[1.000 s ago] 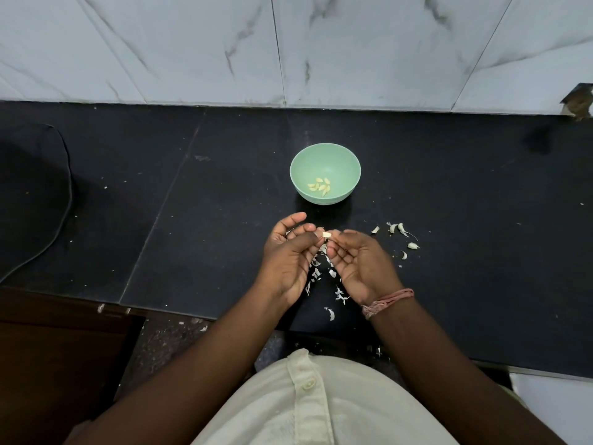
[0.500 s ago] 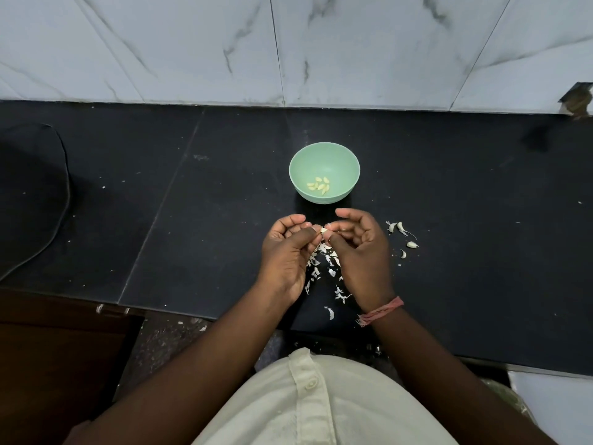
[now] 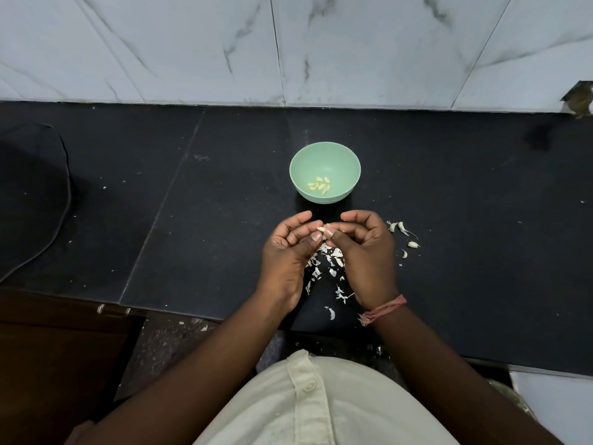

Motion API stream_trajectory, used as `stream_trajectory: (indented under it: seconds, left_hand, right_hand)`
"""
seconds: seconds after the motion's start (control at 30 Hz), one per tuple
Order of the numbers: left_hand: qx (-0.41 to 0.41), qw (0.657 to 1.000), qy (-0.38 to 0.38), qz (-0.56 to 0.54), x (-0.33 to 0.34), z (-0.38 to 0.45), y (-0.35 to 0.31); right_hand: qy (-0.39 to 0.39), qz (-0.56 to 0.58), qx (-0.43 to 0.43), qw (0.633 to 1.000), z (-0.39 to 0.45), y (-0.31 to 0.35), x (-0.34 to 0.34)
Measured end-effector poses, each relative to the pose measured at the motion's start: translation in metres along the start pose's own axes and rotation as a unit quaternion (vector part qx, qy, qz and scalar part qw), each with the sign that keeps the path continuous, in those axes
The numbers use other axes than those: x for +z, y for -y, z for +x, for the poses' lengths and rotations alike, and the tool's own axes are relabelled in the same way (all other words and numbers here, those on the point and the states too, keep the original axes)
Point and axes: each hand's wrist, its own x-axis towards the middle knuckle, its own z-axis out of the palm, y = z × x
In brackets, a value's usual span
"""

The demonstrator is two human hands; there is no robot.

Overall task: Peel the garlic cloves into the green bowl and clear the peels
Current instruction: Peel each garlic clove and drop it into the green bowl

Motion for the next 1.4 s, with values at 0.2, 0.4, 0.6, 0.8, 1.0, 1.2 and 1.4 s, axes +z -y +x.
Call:
stream_trajectory:
  seconds: [0.2, 0.4, 0.6, 0.8, 1.0, 1.2, 1.4]
  left_hand:
    - [0.055, 0.998, 0.003, 0.032, 0.001, -0.002, 0.001]
    - [0.069, 0.993, -0.014, 0.092, -0.002, 0.0, 0.001]
    - [0.087, 0.986, -0.001, 0.143, -0.001, -0.001, -0.003]
    - [0.085, 0.985, -0.004, 0.151, 0.0, -0.001, -0.002]
    - [0.074, 0.988, -0.003, 0.138, 0.002, 0.0, -0.001]
    - [0.054, 0.993, -0.012, 0.104, 0.003, 0.001, 0.0]
    - [0.07, 0.988, 0.009, 0.139, 0.003, 0.001, -0.001]
  right_hand:
    - [0.005, -0.096, -0.054, 0.994, -0.003, 0.0, 0.001]
    - [0.045, -0.183, -0.141, 0.972, -0.003, 0.003, -0.001]
    - [0.101, -0.238, -0.164, 0.952, -0.002, -0.001, -0.004]
    - [0.099, -0.296, -0.207, 0.927, -0.001, -0.004, -0.006]
    - [0.086, -0.323, -0.209, 0.919, 0.0, -0.008, -0.008]
    - [0.088, -0.333, -0.209, 0.915, 0.002, -0.006, -0.006]
    - [0.123, -0.353, -0.206, 0.904, 0.004, -0.005, -0.009]
